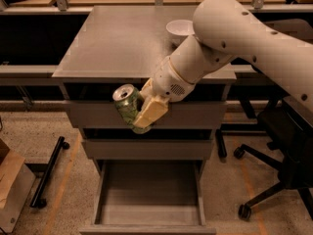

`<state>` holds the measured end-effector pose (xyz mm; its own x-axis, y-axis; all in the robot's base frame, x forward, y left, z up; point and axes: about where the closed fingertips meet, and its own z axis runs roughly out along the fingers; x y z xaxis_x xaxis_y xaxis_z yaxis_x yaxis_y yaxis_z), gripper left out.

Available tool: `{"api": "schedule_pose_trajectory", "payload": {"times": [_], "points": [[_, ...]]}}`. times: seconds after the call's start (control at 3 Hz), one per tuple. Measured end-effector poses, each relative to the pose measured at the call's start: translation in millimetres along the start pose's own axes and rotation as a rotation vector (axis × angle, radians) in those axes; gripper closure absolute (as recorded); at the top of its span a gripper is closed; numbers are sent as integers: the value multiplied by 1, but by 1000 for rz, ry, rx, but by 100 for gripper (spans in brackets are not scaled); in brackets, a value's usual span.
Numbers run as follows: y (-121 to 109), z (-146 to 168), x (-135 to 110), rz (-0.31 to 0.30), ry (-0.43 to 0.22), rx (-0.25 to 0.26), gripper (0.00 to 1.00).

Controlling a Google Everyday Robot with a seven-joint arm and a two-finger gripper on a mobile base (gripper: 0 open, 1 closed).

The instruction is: Place green can into bottom drawer

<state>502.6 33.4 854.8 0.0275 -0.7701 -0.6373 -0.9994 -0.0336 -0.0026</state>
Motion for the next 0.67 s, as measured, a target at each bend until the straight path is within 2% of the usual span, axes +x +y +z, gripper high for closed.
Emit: {"api": "schedule_pose_trajectory", "payload": {"times": [0.33, 0.67], "points": [[7, 23, 20, 30, -42, -5, 100], [23, 71, 63, 95, -115, -13, 100]]}}
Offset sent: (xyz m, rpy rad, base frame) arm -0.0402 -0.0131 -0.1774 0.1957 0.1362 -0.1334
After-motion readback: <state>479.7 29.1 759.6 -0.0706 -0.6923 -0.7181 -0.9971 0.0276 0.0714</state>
